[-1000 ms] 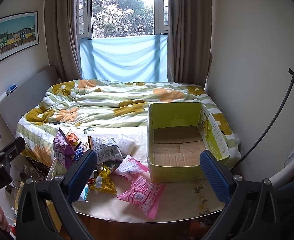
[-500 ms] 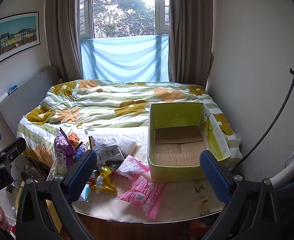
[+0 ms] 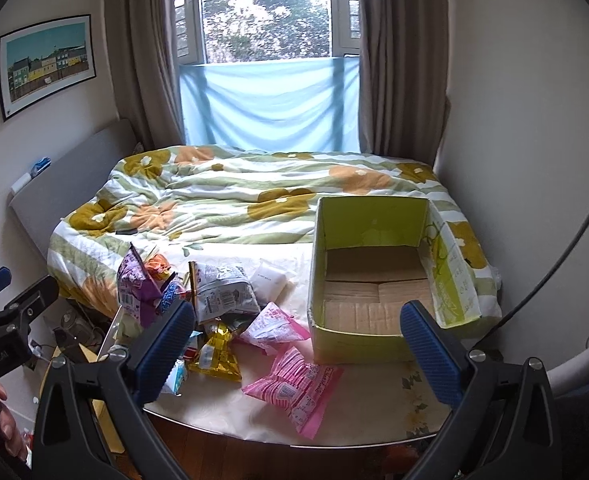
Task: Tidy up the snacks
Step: 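Grasp the purple snack bag with the left tool while the right tool grasps the white bag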
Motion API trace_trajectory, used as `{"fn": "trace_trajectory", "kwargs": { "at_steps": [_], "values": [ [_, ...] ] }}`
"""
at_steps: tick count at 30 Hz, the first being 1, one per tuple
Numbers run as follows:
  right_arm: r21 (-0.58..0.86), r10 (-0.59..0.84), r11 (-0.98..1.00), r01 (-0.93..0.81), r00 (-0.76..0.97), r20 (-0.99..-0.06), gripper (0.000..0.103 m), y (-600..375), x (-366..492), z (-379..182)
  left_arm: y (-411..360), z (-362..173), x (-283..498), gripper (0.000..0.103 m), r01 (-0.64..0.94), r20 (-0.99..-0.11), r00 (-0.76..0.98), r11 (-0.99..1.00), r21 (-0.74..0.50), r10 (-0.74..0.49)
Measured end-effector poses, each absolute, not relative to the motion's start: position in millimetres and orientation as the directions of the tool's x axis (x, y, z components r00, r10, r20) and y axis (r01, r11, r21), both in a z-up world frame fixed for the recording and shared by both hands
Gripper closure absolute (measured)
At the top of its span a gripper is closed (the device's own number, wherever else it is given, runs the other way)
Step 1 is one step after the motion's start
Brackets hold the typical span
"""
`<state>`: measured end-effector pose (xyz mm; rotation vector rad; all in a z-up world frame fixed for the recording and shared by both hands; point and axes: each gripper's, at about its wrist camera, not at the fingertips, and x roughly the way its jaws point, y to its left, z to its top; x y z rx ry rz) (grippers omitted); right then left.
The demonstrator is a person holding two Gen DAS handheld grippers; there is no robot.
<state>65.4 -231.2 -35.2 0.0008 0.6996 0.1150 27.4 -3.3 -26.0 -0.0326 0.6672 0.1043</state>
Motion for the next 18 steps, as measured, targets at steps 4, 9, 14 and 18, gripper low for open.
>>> {"fn": "trace_trajectory", "kwargs": {
  "at_steps": [4,9,14,18],
  "values": [
    [0.054,0.150,0.987,-0.155,0.725,-0.672,0.000,-227,83,-52,7,-45,37,0.001,-0.126,-0.648,0.755,0.992,0.007,0.100],
    [0.084,0.196,0.977,-0.196,0.673,-0.713,0.000,-213,108,-73,24,-74,63,0.001,-0.124,-0.678,0.725,0.991,0.044,0.121],
    [0.092,0.208,0.973,-0.212,0.631,-0.748,0.000,-193,142,-97,39,-114,101,0.001,-0.080,-0.719,0.685,0.993,0.087,0.118],
    [0.096,0.210,0.971,-0.218,0.590,-0.780,0.000,-172,172,-120,46,-147,134,0.001,-0.042,-0.754,0.648,0.994,0.102,0.105]
  ]
}}
